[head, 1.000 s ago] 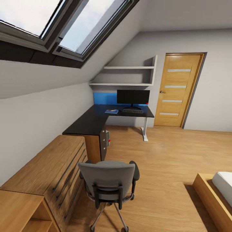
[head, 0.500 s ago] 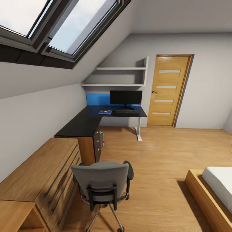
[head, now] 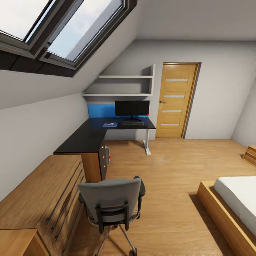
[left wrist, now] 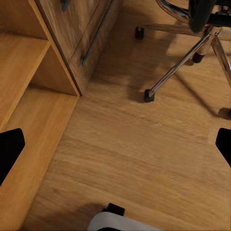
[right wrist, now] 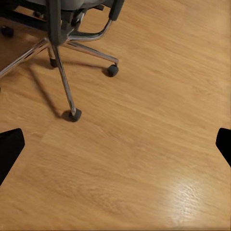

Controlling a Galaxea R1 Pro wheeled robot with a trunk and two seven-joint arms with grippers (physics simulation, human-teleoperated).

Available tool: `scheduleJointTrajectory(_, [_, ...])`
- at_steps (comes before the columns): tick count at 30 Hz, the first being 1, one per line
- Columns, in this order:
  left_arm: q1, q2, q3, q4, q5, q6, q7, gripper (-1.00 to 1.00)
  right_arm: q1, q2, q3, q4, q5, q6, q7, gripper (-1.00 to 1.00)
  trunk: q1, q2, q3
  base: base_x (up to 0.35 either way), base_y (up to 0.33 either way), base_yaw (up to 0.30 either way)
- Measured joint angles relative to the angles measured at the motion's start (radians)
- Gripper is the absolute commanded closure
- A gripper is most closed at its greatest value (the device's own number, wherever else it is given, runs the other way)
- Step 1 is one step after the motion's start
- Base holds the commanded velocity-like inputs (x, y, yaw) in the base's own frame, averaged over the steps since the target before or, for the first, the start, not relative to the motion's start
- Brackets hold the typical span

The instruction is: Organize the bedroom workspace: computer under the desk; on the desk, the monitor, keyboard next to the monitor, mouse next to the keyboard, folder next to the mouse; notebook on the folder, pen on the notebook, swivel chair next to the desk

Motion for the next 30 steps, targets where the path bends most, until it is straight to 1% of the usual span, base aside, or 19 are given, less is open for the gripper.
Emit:
scheduleJointTrajectory(10, [0.0, 0.0, 0.0, 0.0, 0.0, 0.001, 0.0, -1.0, 0.0, 0.0, 0.0, 0.0, 0.0, 0.0, 0.0, -1.0, 0.0, 0.0, 0.0, -0.095, 0.114, -0.008])
scheduleJointTrajectory(24, [0.0, 0.0, 0.0, 0.0, 0.0, 0.002, 0.0, -1.0, 0.0, 0.0, 0.0, 0.0, 0.0, 0.0, 0.0, -1.0, 0.0, 0.0, 0.0, -0.073, 0.023, 0.0])
scheduleJointTrajectory(30, [0.0, 0.0, 0.0, 0.0, 0.0, 0.001, 0.0, -1.0, 0.0, 0.0, 0.0, 0.0, 0.0, 0.0, 0.0, -1.0, 0.0, 0.0, 0.0, -0.146, 0.168, 0.0])
